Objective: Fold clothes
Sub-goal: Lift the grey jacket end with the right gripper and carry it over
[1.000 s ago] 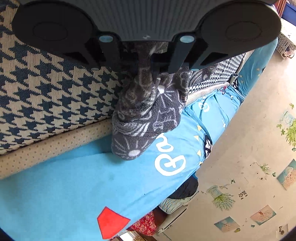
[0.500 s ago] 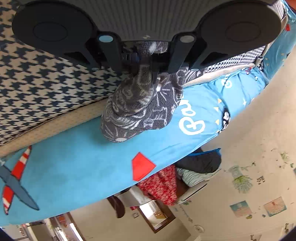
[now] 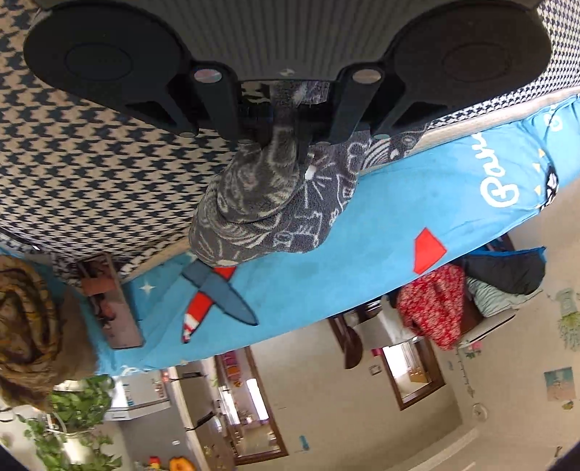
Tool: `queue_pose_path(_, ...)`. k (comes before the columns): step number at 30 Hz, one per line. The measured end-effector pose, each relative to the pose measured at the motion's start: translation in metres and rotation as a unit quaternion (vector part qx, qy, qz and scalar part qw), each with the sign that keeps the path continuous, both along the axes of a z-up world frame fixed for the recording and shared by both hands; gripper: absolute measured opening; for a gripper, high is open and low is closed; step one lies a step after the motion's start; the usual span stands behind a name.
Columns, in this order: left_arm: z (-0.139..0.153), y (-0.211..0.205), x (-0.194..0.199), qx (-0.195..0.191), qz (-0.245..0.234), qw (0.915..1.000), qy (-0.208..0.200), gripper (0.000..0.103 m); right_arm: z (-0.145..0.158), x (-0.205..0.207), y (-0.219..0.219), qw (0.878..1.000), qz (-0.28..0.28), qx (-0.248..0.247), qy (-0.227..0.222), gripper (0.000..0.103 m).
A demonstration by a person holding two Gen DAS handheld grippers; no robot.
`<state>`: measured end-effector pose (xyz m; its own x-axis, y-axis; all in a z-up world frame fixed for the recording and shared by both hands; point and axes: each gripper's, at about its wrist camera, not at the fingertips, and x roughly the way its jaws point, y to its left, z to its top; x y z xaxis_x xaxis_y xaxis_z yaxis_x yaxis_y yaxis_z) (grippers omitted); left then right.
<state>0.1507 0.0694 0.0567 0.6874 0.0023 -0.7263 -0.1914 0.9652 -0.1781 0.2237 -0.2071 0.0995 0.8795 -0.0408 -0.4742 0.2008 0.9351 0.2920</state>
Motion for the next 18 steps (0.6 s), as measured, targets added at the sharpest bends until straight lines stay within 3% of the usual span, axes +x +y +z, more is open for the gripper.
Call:
queue_pose_path(6, 0.004, 0.002, -0.005, 0.0, -0.003, 1.0, -0.002, 0.103, -0.007, -0.03, -0.025, 0.996, -0.083, -0.031, 0.035, 0.011)
queue_pose_path(8, 0.004, 0.003, -0.007, 0.0, -0.006, 1.0, 0.0, 0.103, -0.013, -0.031, -0.03, 0.993, -0.092, -0.049, 0.06, 0.011)
queue_pose_path(10, 0.003, 0.005, -0.01, -0.007, -0.01, 0.9999, 0.004, 0.103, -0.016, -0.032, -0.04, 0.992, -0.096, -0.035, 0.076, 0.014)
queue_pose_path(12, 0.003, 0.006, -0.014, -0.012, -0.012, 0.9998, 0.005, 0.103, -0.015, -0.037, -0.045, 0.992, -0.097, -0.036, 0.078, 0.031)
queue_pose_path(15, 0.005, 0.007, -0.024, -0.014, -0.016, 0.9998, 0.002, 0.103, -0.006, -0.055, -0.039, 0.99, -0.102, -0.079, 0.06, 0.044)
queue_pose_path(18, 0.007, 0.008, -0.036, -0.009, -0.014, 0.9999, -0.003, 0.103, 0.003, -0.074, -0.034, 0.995, -0.058, -0.071, 0.044, 0.047)
